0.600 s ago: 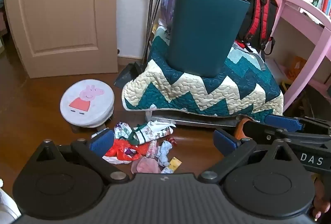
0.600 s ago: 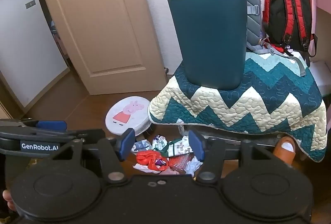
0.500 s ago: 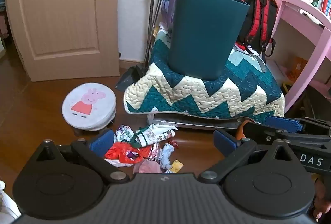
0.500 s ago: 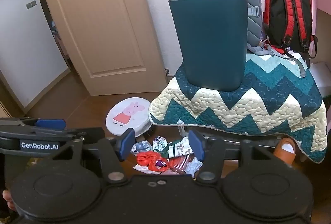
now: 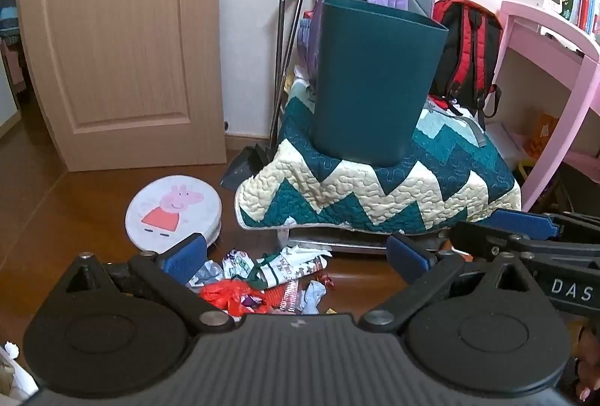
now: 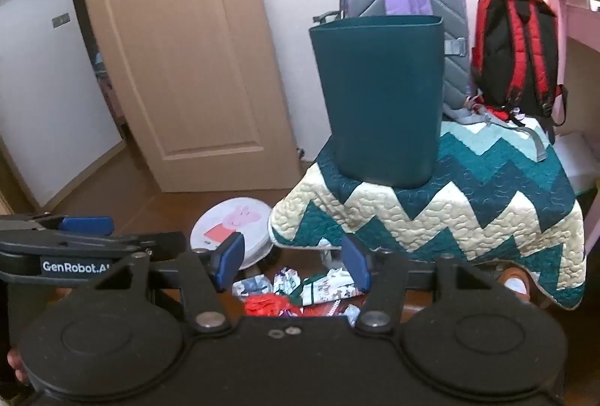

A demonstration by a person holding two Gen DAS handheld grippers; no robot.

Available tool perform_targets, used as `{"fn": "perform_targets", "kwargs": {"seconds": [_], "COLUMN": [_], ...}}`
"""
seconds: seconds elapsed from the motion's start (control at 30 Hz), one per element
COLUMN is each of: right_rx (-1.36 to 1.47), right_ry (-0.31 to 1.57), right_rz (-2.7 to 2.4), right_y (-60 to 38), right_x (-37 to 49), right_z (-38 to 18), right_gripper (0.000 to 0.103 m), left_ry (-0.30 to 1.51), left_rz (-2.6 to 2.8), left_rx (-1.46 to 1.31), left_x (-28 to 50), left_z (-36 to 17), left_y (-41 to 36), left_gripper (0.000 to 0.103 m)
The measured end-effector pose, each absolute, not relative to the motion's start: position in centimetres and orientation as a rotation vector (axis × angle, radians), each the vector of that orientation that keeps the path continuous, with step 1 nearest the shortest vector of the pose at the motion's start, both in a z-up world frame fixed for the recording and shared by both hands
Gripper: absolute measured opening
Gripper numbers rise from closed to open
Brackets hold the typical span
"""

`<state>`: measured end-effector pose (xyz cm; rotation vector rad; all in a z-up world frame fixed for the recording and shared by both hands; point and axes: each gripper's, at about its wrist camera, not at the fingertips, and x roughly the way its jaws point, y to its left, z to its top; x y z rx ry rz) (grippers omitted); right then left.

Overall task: Collect trash
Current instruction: 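Move both tools toward the trash pile beside the quilted stool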

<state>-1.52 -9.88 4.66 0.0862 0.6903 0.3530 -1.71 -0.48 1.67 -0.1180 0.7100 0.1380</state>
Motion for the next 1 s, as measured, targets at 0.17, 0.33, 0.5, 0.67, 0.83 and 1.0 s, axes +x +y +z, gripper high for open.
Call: {"fn": "perform_targets", "kwargs": {"seconds": [0.17,0.33,0.5,0.67,0.83,1.0], "right_rx": [0.087,0.089,0.101,0.093,0.095,0.087], "right_ry": [0.68,0.666,0.672,0.657,0.654,0.659], "right_rz": [0.301,0.29,0.299,0.304,0.309,0.332], "right_y": [-9.8,-10.1,-10.0,-9.9,-9.9,-9.7], "right_x": [-1.5,-1.7,-1.8,-2.2,-2.5,-2.7], "right_z": [4.6,4.8,4.8,5.1,5.4,5.7], "right_gripper": [0.057,0.057,0.057,0.057,0.057,0.057], "left_ry": [0.7,0.695,0.688,0.685,0.679,0.676], "left_rz": [0.138,0.128,0.121,0.116,0.107,0.093], "left_rx": [-0.122,-0.123,-0.126,-0.13,-0.138,-0.148], "left_x": [-2.0,-2.2,-2.6,-2.8,-3.1,-3.3], "left_z": [1.6,1.7,1.8,1.9,2.2,2.3], "left_y": [-0.5,-0.5,-0.5,-0.4,-0.4,-0.1], "left_gripper": [0.103,0.103,0.103,0.103,0.103,0.103]}}
